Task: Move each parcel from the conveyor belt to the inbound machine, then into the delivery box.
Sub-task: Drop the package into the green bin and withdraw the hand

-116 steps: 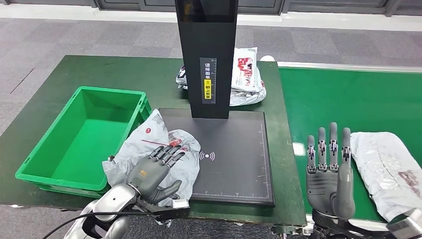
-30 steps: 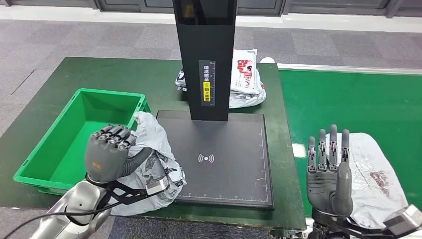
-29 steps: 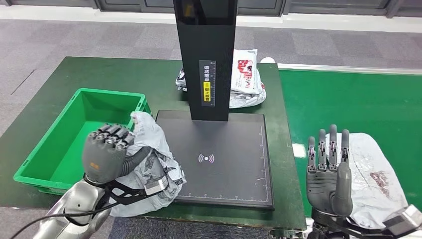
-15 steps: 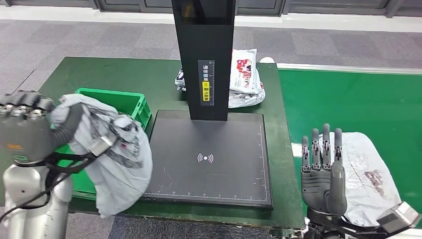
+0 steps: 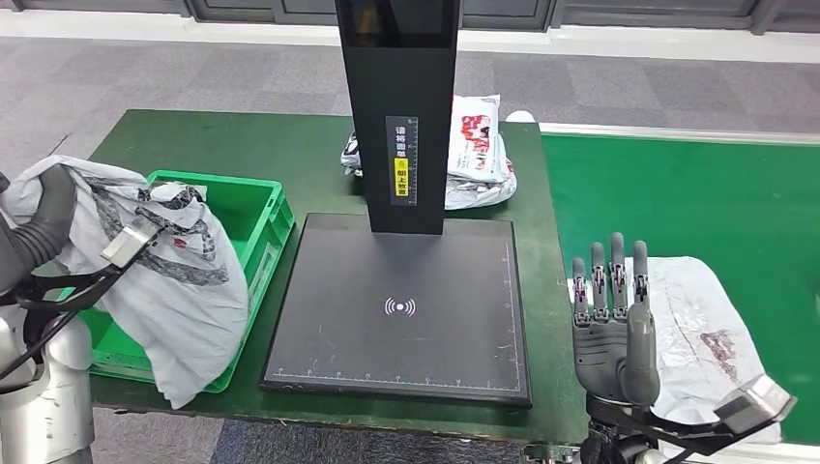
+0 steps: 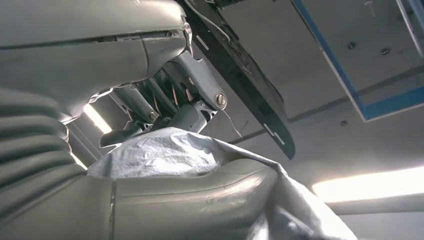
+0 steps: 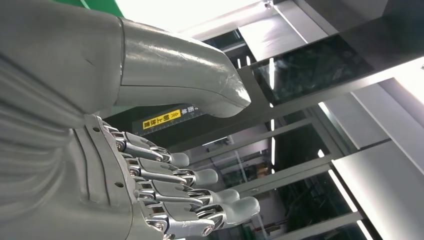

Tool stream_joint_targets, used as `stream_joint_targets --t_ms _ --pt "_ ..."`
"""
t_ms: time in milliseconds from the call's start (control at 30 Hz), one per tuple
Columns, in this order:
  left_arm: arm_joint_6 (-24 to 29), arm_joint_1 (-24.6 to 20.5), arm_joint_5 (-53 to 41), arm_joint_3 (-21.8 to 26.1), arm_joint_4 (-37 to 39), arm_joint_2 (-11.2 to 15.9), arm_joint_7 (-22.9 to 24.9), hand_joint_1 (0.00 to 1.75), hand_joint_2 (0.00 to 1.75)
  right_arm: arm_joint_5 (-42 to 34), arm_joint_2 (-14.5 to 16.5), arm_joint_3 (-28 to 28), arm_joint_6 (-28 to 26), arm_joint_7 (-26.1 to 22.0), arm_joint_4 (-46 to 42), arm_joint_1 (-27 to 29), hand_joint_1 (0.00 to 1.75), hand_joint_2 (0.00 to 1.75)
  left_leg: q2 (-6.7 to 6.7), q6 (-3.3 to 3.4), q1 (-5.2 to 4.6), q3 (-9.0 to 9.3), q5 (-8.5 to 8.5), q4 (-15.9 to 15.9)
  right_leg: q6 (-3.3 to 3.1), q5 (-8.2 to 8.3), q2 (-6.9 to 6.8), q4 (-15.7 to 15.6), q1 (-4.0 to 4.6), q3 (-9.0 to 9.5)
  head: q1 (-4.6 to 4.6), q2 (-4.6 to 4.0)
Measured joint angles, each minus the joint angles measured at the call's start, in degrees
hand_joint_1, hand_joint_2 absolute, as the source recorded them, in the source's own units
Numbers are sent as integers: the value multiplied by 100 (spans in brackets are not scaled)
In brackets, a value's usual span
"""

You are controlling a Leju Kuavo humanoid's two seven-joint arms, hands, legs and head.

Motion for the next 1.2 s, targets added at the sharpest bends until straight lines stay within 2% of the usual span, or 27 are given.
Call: stream_joint_targets --t_ms 200,533,833,933,967,1100,1133,1200 --pt "0 -167 -86 186 105 118 69 175 175 -13 -9 50 1 -2 105 -74 0 175 1 -1 1 -4 1 0 0 0 1 0 1 -4 0 0" --pt "0 -851 -148 262 574 501 243 175 175 -28 -9 96 -12 107 206 -273 0 175 0 -3 1 -5 7 0 -3 7 1 0 1 -7 0 0" --pt "-45 -1113 -195 225 795 604 333 175 175 -29 -9 96 -11 134 246 -332 0 175 1 -4 1 -5 9 0 -3 8 2 0 1 -9 0 0" --pt "-357 -1197 -219 182 928 675 526 44 44 -25 -9 96 -39 135 252 -324 0 175 3 -5 1 -5 10 0 -4 8 3 0 2 -12 0 0" --pt "-564 -1230 -221 131 1002 747 755 0 0 -22 -9 96 -59 134 252 -314 0 175 4 -7 2 -5 11 0 -5 9 3 0 2 -14 0 0" --pt "-1396 -1407 -222 -522 1439 1266 2164 0 0 -21 -9 96 -99 137 233 -219 0 175 4 -13 9 -8 15 0 -11 13 4 0 8 -19 -1 0" --pt "-1476 -1461 -223 -736 1577 1393 2347 0 0 -22 -9 96 -96 139 221 -194 0 175 3 -13 10 -9 16 0 -11 13 3 0 9 -17 -1 0" --pt "-1469 -1534 -224 -1014 1818 1548 2337 0 0 -22 -9 96 -84 144 200 -152 0 175 4 -14 10 -10 18 0 -12 14 4 1 9 -16 -1 0"
